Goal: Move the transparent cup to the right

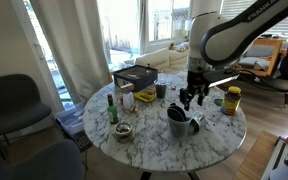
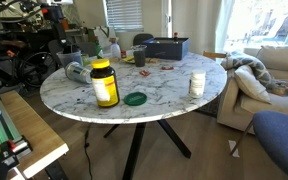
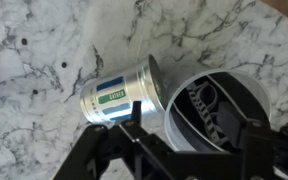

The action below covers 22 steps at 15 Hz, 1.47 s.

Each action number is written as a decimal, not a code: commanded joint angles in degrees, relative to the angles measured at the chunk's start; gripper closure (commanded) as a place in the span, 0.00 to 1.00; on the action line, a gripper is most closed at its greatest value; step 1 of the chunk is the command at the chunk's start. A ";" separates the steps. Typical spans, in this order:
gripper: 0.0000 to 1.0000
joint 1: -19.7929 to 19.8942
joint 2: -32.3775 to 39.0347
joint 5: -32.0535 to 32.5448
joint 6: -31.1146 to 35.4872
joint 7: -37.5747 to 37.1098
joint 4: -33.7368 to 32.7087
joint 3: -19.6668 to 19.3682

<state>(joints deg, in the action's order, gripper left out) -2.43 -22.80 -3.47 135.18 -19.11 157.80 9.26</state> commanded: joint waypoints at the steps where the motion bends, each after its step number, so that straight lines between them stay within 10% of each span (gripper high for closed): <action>1: 0.26 -0.38 4.11 -0.88 4.24 -2.22 -0.05 0.47; 4: 0.06 -0.28 3.36 -0.12 2.94 -1.29 -0.09 -0.09; 5: 0.18 -0.28 3.79 -0.11 2.95 -1.29 -0.17 -0.15; 7: 0.00 -0.28 3.73 -0.09 2.95 -1.28 -0.31 -0.15; 12: 0.00 1.30 6.97 2.05 10.21 -5.27 -0.41 0.91; 18: 0.20 -0.21 12.25 -0.04 13.90 -3.30 -0.32 0.00; 22: 0.52 -1.06 14.17 0.24 12.83 -3.28 -0.33 0.07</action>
<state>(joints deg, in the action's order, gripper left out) -2.63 -10.63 -2.98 147.49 -22.71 157.49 9.49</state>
